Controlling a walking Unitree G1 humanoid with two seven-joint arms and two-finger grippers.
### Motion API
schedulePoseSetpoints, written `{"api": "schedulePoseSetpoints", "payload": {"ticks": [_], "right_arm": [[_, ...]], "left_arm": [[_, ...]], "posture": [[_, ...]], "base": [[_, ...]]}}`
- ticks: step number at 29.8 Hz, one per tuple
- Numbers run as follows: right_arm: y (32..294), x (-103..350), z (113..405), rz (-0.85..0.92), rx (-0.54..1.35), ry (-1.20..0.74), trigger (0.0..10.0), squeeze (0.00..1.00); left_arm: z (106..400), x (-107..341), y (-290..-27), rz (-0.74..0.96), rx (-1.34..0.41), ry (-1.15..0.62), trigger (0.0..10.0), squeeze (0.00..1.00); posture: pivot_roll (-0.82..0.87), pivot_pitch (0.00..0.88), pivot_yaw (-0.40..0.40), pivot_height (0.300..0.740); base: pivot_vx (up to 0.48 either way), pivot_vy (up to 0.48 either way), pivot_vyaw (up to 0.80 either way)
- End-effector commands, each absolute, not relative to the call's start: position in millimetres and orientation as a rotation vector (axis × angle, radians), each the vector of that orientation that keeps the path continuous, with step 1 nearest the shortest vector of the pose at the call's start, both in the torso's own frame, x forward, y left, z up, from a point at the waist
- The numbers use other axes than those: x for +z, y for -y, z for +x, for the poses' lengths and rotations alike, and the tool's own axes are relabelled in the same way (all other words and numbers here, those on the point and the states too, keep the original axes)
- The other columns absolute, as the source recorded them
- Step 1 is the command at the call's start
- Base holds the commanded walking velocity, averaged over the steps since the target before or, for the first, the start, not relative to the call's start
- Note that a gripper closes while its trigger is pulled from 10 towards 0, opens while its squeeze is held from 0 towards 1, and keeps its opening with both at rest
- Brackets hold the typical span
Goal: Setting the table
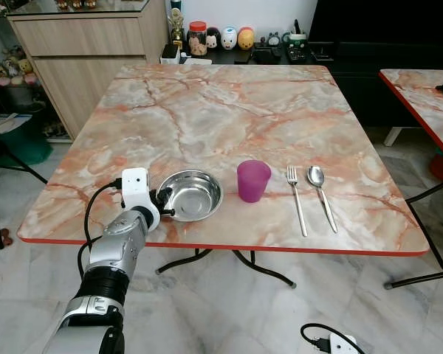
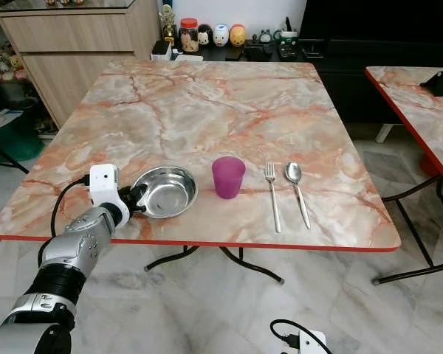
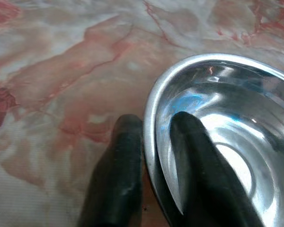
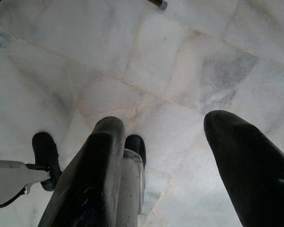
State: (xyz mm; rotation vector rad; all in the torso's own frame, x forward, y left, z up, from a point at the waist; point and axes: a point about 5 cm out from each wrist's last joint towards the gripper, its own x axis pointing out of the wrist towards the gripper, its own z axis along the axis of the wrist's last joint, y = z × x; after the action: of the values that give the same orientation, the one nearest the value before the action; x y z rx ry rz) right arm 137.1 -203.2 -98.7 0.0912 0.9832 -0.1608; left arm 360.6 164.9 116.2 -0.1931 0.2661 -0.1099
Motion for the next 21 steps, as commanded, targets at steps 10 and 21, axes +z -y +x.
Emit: {"api": "schedulePoseSetpoints", "payload": {"ticks": [10, 21], "right_arm": [[201, -100, 134, 0.093, -0.157, -0.996, 10.0, 0.00], [202, -100, 134, 0.093, -0.159, -0.996, 10.0, 0.00]], "left_arm": [[361, 122, -171, -0.187, -0.089, -0.250, 0.0, 0.00], [349, 152, -192, -0.284, 0.055, 0.065, 0.0, 0.00]], "posture": [[0.05, 0.000, -0.012, 0.740], [0.05, 0.000, -0.018, 0.740]], "base": [[0.000, 0.000, 0.00], [0.000, 0.000, 0.00]]}}
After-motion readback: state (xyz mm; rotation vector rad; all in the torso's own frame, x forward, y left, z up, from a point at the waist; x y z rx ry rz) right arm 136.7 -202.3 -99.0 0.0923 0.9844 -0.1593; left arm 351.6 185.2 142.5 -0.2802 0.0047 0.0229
